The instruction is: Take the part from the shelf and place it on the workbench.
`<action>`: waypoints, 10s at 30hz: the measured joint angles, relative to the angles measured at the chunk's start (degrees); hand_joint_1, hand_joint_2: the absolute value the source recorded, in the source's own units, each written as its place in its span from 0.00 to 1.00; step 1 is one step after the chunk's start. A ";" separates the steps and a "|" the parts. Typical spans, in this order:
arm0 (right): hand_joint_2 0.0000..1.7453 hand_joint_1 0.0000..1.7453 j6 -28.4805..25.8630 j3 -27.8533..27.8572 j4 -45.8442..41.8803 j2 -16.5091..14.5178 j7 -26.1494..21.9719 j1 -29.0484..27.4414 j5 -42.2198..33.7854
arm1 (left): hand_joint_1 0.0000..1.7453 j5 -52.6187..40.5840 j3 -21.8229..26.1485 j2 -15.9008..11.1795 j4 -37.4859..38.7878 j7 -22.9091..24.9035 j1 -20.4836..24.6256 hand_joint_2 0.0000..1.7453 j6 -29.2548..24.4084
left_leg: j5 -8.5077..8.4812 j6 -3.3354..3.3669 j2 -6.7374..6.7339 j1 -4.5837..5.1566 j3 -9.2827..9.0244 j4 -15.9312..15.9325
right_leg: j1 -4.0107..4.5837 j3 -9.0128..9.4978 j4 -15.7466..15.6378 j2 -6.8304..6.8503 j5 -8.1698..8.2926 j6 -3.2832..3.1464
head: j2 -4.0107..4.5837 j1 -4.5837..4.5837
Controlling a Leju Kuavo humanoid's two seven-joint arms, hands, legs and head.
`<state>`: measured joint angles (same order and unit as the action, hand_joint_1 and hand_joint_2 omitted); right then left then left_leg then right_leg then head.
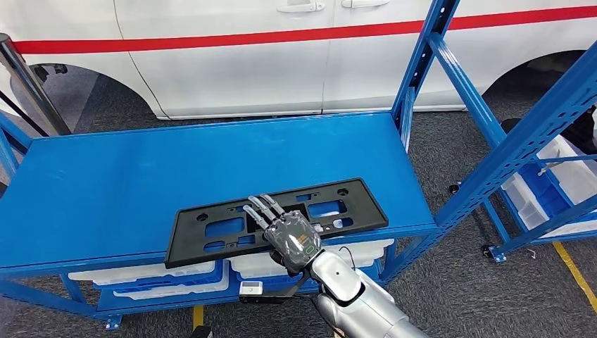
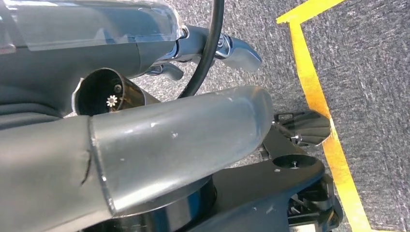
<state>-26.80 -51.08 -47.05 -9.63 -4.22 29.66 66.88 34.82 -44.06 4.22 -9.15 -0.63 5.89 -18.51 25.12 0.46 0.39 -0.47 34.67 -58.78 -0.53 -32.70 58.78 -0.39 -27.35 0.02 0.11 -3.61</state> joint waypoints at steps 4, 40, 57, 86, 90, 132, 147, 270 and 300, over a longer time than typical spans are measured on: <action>1.00 0.00 -0.18 0.19 -0.87 0.10 0.09 0.16 0.00 | 0.00 0.07 0.00 0.00 -0.01 -0.03 -0.01 0.00 0.31 | 0.00 0.00 0.00 0.00 0.00 0.00 | 0.00 0.00 0.00 0.00 0.00 0.00 | 0.00 0.01; 1.00 0.00 -8.24 2.93 -10.80 1.42 -1.74 -2.78 1.27 | 0.00 1.02 -0.96 0.04 -0.01 0.29 0.18 0.00 0.43 | 0.01 0.00 0.00 0.00 0.02 0.00 | 0.01 -0.04 0.00 -0.01 0.00 0.00 | 0.00 0.00; 1.00 0.00 0.81 2.93 -7.73 1.44 -0.07 -0.76 0.66 | 0.00 1.82 -0.96 0.04 0.00 0.39 0.25 0.00 0.52 | 0.00 0.00 0.00 0.00 0.03 0.00 | 0.00 -0.03 0.00 0.00 0.00 0.00 | 0.00 0.01; 1.00 0.00 5.27 2.93 -4.02 1.44 0.09 1.80 0.33 | 0.00 2.03 -0.98 0.04 -0.01 0.09 0.26 0.00 0.79 | 0.01 0.00 0.00 0.00 0.03 0.00 | 0.00 -0.03 0.00 0.01 0.00 0.00 | 0.00 0.00; 1.00 0.00 5.35 2.93 -3.73 1.44 0.09 2.00 0.33 | 0.00 2.03 -0.98 0.04 -0.01 0.09 0.26 0.00 0.79 | 0.01 0.00 0.00 0.00 0.03 0.00 | 0.01 -0.03 0.00 0.01 0.00 0.00 | 0.00 0.01; 1.00 0.97 13.54 0.80 1.51 1.31 2.00 5.83 -0.41 | 0.00 3.37 -0.98 0.04 -0.01 -0.63 0.26 0.00 0.94 | 0.00 0.00 0.00 0.00 -0.03 0.00 | 0.01 0.03 0.00 0.00 0.00 0.00 | 0.00 0.01; 1.00 0.97 13.74 0.21 2.82 1.25 2.58 6.01 -1.15 | 0.00 4.08 -0.98 0.04 -0.01 -0.99 0.22 0.00 0.85 | 0.00 0.00 0.00 0.00 -0.04 0.00 | 0.01 0.05 0.00 0.00 0.00 0.00 | 0.00 0.01; 1.00 0.96 -12.10 4.50 -14.74 8.15 5.21 -2.09 20.14 | 0.00 2.22 -7.15 -0.48 0.04 -4.21 1.52 1.00 -0.93 | -2.53 -0.34 -0.55 0.45 3.95 -0.34 | 0.24 2.92 -1.43 0.63 -0.95 -1.52 | 0.00 0.06; 1.00 0.96 -12.06 4.48 -12.02 10.56 9.65 0.24 22.77 | 0.00 2.86 -8.00 -0.32 0.05 -3.83 1.66 1.00 -0.95 | -4.36 0.12 -0.43 0.57 4.02 0.62 | 0.92 4.42 -1.96 0.76 -1.75 -1.73 | 0.00 0.09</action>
<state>-38.86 -46.60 -59.07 0.92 5.43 29.90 89.66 37.69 -52.06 3.90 -9.09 -4.46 7.55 -19.46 20.76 0.57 -0.05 0.11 38.69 -58.17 0.39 -28.28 56.82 0.36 -29.10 -1.71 0.11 -3.52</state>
